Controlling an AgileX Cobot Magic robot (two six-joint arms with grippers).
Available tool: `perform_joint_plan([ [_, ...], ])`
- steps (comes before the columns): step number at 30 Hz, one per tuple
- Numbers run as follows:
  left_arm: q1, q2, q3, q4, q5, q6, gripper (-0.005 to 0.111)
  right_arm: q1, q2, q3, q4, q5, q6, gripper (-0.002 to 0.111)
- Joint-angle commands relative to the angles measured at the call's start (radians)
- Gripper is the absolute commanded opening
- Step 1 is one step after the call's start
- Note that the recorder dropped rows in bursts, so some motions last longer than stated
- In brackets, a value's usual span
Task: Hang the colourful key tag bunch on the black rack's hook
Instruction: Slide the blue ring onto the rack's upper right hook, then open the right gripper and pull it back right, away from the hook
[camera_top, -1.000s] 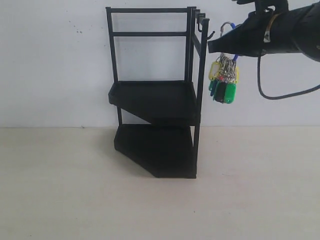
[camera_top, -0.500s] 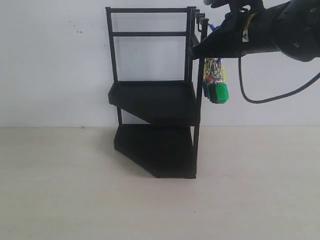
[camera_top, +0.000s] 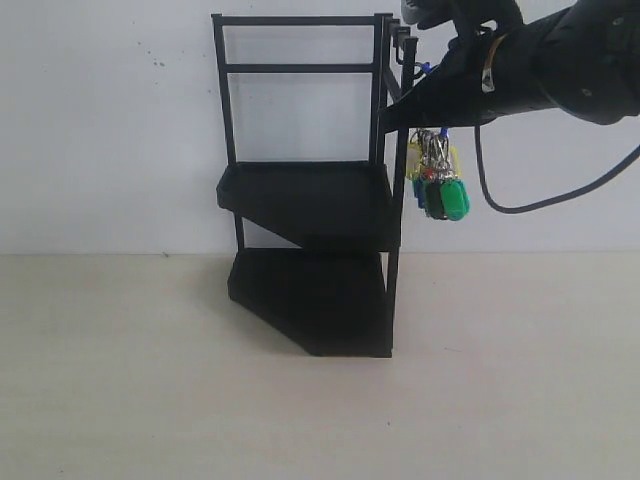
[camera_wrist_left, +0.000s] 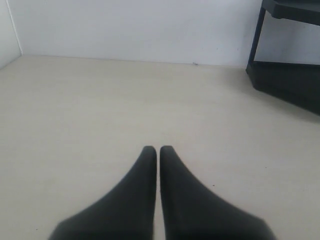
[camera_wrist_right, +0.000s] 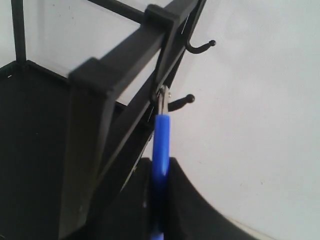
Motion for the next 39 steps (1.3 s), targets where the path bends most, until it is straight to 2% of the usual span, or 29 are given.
perform_joint_plan([
  [1,0.003,0.004,-0.002,-0.007,-0.003,0.0,0.004,0.0,-0.006,-0.011,-0.01,-0.009,0.042,0.002],
  [4,0.003,0.004,-0.002,-0.007,-0.003,0.0,0.004,0.0,-0.006,-0.011,-0.01,-0.017,0.063,0.018],
  [7,0.003,0.004,-0.002,-0.007,-0.003,0.0,0.004,0.0,-0.006,-0.011,-0.01,-0.01,0.063,0.049],
  [8,0.003,0.004,-0.002,-0.007,-0.003,0.0,0.004,0.0,-0.008,-0.011,-0.01,-0.003,0.065,0.052],
  [10,0.003,0.004,-0.002,-0.007,-0.003,0.0,0.004,0.0,-0.016,-0.012,-0.01,0.034,0.079,0.048],
  [16,0.003,0.004,-0.002,-0.007,-0.003,0.0,0.004,0.0,-0.059,-0.011,-0.01,0.185,0.087,0.015],
  [22,0.003,0.004,-0.002,-0.007,-0.003,0.0,0.004,0.0,-0.124,-0.011,-0.006,0.247,0.085,-0.001],
  [32,0.003,0.004,-0.002,-0.007,-0.003,0.0,0.004,0.0,-0.209,0.004,0.07,0.546,-0.033,0.0],
  [36,0.003,0.004,-0.002,-0.007,-0.003,0.0,0.004,0.0,-0.287,0.142,0.132,0.49,-0.057,0.0],
  [39,0.003,0.004,-0.002,-0.007,-0.003,0.0,0.004,0.0,-0.376,0.327,0.158,0.353,-0.028,0.0],
])
